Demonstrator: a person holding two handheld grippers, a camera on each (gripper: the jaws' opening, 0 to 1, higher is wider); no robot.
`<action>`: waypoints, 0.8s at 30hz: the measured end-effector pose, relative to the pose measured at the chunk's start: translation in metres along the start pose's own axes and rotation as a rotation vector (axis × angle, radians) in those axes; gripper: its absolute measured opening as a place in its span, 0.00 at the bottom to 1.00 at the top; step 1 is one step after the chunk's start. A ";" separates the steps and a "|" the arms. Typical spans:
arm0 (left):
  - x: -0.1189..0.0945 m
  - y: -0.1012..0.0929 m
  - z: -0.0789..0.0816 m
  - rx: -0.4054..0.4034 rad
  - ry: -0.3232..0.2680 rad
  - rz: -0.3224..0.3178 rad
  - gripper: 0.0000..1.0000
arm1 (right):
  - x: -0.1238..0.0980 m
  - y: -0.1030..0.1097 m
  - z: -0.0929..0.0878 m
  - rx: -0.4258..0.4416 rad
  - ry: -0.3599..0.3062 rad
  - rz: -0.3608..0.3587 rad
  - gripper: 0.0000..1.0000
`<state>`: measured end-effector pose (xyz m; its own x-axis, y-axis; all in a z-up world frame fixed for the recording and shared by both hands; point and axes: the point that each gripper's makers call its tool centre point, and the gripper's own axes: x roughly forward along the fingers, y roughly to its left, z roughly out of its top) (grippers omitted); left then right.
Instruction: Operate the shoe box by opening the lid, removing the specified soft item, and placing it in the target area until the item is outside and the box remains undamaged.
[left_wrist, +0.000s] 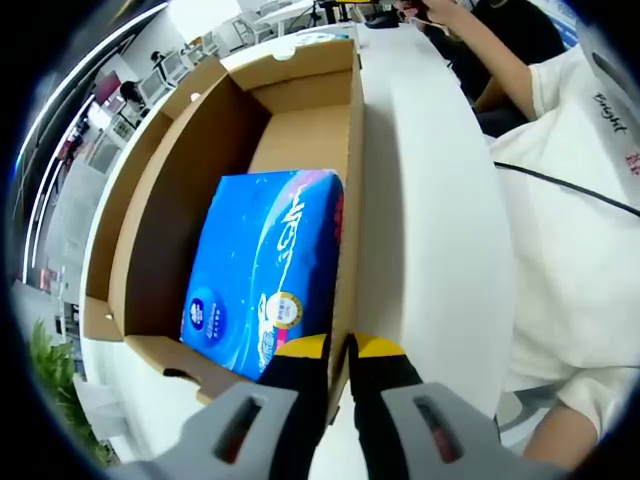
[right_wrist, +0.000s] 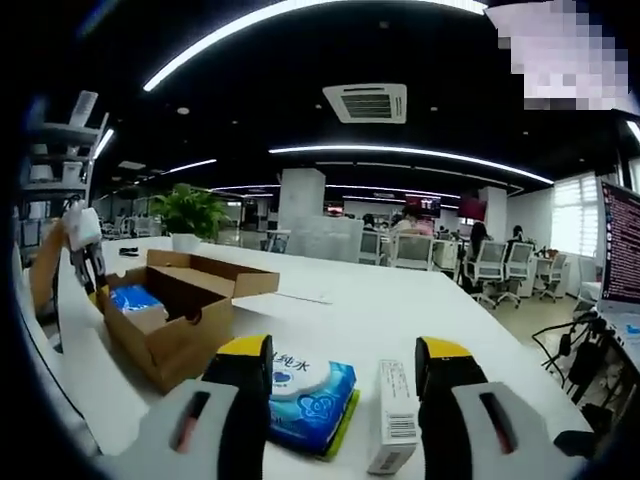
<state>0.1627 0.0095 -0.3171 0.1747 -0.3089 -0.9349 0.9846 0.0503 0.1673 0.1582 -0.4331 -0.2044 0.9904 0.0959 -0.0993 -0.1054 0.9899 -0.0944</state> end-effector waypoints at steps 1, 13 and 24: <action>0.000 0.000 0.000 -0.001 0.000 0.000 0.07 | 0.000 0.000 0.000 -0.004 -0.002 0.000 0.56; 0.000 0.000 0.000 -0.002 -0.004 -0.004 0.07 | 0.001 0.008 0.000 0.000 0.010 0.013 0.52; 0.000 0.000 0.001 0.000 -0.006 -0.001 0.07 | 0.006 0.028 0.007 0.004 -0.007 0.071 0.53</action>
<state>0.1625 0.0091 -0.3166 0.1741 -0.3143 -0.9332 0.9847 0.0502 0.1668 0.1621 -0.4045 -0.2012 0.9811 0.1666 -0.0988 -0.1750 0.9811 -0.0830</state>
